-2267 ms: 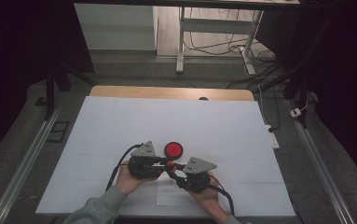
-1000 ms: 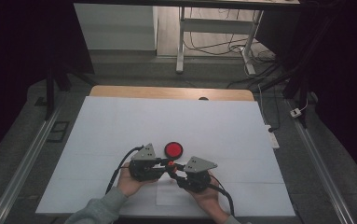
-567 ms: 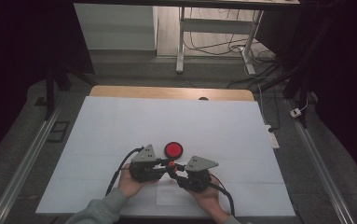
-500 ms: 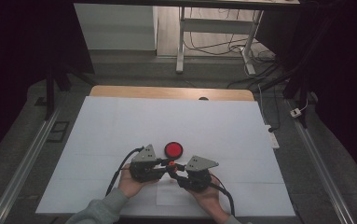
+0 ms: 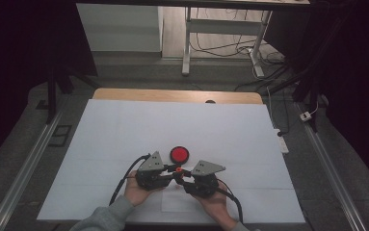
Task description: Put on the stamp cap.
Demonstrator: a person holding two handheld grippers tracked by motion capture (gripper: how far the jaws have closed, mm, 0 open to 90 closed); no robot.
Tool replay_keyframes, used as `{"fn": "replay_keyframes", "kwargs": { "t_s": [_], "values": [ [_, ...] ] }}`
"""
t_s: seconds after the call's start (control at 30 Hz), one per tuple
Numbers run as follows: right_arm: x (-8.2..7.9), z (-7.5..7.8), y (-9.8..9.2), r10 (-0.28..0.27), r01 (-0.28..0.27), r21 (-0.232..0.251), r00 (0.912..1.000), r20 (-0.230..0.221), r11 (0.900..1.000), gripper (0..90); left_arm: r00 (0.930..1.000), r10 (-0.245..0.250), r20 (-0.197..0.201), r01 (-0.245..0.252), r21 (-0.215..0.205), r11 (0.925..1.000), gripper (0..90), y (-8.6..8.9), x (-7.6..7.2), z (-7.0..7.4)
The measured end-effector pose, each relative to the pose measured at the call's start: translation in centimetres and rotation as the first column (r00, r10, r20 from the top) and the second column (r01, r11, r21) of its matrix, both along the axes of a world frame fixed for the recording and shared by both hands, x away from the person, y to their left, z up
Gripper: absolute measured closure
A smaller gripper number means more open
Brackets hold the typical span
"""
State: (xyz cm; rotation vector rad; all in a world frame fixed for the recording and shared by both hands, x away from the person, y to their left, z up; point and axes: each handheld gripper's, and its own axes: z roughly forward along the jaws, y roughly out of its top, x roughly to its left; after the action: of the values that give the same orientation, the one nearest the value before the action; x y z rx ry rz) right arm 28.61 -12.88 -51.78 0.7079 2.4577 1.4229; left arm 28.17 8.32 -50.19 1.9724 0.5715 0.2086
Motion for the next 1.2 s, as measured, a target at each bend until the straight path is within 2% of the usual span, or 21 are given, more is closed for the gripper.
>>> {"fn": "replay_keyframes", "kwargs": {
  "t_s": [0.2,0.37,0.47,1.2],
  "values": [
    [0.04,-0.06,-0.01,0.000,0.000,-0.010,1.0000,-0.001,1.000,65.1,1.0000,0.001,-0.009,-0.002,-0.004,1.0000,73.1,-0.02,0.09,-0.10],
    [-0.01,0.16,-0.07,0.007,-0.007,-0.002,0.9996,0.029,1.000,64.9,0.9999,0.000,-0.016,0.000,-0.005,1.0000,72.9,0.04,0.16,0.44],
    [-0.06,0.28,-0.11,0.007,-0.007,-0.002,0.9993,0.038,1.000,64.9,0.9995,-0.004,-0.032,0.004,-0.021,0.9998,72.9,0.18,0.30,0.48],
    [0.15,0.41,-0.38,0.021,-0.022,0.039,0.9997,0.013,0.999,64.3,0.9977,-0.016,-0.065,0.012,-0.055,0.9984,72.8,0.45,0.62,0.54]
  ]
}}
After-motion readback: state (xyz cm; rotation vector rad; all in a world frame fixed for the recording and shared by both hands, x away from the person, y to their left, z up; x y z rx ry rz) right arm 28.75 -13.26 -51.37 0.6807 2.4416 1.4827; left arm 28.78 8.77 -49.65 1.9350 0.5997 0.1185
